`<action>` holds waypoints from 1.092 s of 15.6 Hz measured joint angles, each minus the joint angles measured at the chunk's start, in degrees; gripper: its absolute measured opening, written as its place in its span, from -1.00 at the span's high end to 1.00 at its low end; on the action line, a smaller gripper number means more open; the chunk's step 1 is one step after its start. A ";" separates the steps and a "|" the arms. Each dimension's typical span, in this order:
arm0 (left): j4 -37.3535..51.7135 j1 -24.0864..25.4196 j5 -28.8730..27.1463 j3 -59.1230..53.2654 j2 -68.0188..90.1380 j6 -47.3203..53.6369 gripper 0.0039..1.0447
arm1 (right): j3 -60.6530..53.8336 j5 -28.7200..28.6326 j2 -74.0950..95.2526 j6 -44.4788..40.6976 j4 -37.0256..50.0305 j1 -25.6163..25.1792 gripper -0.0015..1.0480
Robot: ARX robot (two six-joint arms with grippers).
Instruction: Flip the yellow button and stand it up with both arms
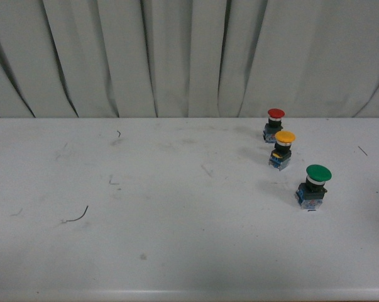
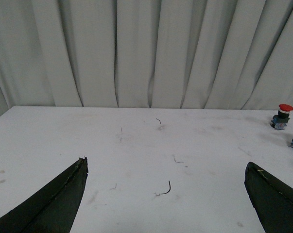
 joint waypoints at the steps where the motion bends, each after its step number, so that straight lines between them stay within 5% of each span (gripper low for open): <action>1: 0.00 0.00 -0.02 0.00 0.00 0.00 -0.88 | -2.62 0.00 -0.96 -0.13 -0.07 0.02 0.61; 3: -0.02 0.00 -0.02 0.00 0.00 0.00 -0.88 | -6.43 -0.02 -6.05 -0.33 0.02 0.02 0.96; 17: 0.00 0.02 -0.02 0.00 0.00 0.00 -0.88 | -18.34 -0.07 -33.81 -0.44 -15.15 0.02 0.97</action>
